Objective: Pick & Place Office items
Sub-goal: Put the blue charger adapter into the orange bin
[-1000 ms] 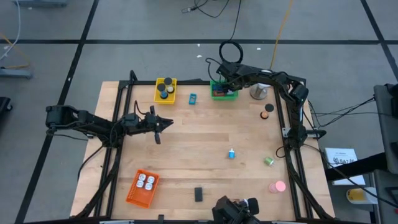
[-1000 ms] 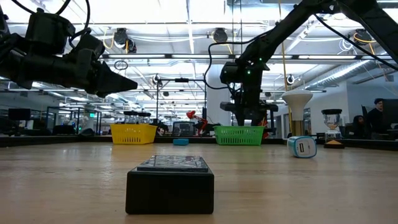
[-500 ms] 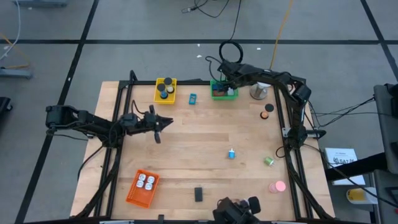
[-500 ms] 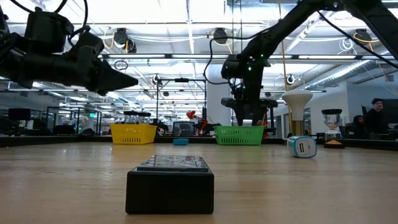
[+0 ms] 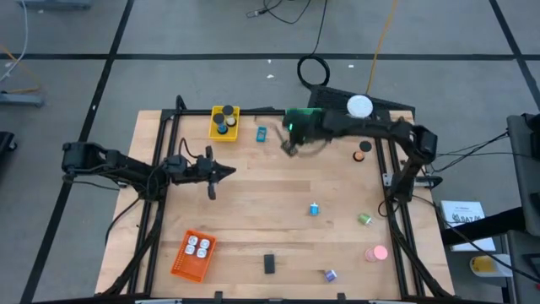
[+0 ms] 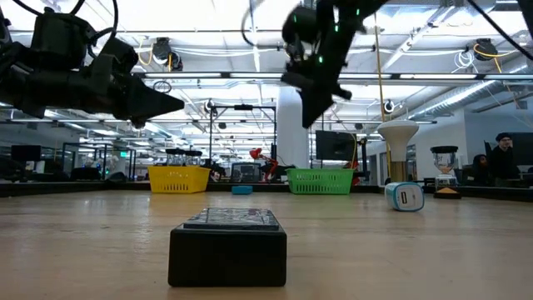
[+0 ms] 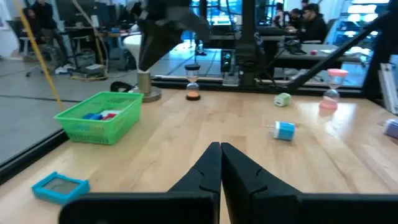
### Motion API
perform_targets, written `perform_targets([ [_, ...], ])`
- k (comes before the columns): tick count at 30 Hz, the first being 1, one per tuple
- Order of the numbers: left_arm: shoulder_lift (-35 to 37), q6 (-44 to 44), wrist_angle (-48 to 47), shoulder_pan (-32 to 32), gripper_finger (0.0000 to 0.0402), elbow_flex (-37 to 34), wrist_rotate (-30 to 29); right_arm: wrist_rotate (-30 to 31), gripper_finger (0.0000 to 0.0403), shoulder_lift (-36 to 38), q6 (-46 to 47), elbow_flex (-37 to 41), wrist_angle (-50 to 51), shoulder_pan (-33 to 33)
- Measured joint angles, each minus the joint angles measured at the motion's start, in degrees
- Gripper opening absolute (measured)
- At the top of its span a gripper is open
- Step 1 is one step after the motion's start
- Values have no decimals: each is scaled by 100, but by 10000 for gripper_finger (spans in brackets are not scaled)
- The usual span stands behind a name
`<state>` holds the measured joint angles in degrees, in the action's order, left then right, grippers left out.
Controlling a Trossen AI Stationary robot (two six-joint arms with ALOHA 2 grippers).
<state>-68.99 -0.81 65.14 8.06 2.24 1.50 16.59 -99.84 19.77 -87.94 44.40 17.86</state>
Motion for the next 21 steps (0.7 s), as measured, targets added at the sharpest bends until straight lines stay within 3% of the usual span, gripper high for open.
perform_targets([
  [7, 1, -59, -65, -397, 8, 0, -2, 1218, 20, 16, 344, 148, -242, -1589],
  [14, 0, -136, -107, -658, 15, 0, -3, 1160, 2, 107, 1272, 1071, -1068, -2320],
  [17, 0, -38, -204, -737, 18, 0, -2, 970, 4, 173, 1869, 1144, -688, -2531],
  [21, 0, -18, -206, -788, 10, 0, -7, 819, 4, 301, 2824, 1171, 559, -2810],
])
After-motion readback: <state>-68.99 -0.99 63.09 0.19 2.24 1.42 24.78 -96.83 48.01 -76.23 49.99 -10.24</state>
